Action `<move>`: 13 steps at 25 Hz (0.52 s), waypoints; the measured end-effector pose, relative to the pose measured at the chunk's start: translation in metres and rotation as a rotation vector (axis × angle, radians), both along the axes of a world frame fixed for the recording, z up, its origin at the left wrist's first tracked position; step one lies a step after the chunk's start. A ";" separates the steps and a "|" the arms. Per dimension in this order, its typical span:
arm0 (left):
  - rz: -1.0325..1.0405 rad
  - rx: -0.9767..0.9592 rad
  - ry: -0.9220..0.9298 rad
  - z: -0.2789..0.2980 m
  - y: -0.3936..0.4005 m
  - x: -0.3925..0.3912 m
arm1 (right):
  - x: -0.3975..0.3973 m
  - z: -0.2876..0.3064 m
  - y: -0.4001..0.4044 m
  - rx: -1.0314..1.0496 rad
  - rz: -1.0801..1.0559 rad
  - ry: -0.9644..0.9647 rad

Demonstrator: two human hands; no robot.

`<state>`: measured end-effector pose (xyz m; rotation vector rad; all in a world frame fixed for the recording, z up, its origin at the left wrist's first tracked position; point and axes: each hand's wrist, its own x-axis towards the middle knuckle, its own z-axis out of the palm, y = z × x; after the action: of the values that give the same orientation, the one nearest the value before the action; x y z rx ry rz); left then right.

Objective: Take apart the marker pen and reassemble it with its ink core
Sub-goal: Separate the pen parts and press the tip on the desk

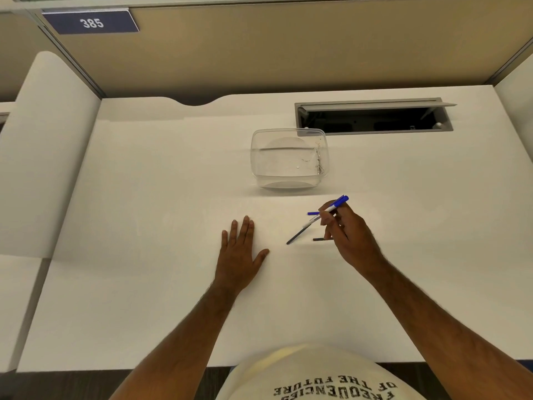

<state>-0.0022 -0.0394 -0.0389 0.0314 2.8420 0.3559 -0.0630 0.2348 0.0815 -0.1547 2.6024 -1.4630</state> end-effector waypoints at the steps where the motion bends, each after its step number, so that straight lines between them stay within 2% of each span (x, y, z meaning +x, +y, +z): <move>1: 0.000 -0.001 0.003 0.000 0.000 0.000 | -0.001 0.001 0.002 -0.012 -0.009 0.005; 6: 0.000 0.024 -0.019 0.005 0.000 -0.001 | -0.007 -0.003 0.007 -0.061 -0.045 -0.022; 10: 0.066 0.136 -0.027 0.011 0.006 -0.006 | -0.006 -0.014 0.003 -0.111 -0.082 -0.107; 13: 0.105 0.272 0.184 0.023 0.020 -0.004 | -0.001 -0.024 -0.005 -0.137 -0.089 -0.191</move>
<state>-0.0067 -0.0192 -0.0157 -0.0329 2.9594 0.7981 -0.0645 0.2299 0.0579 0.0830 2.3868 -1.6002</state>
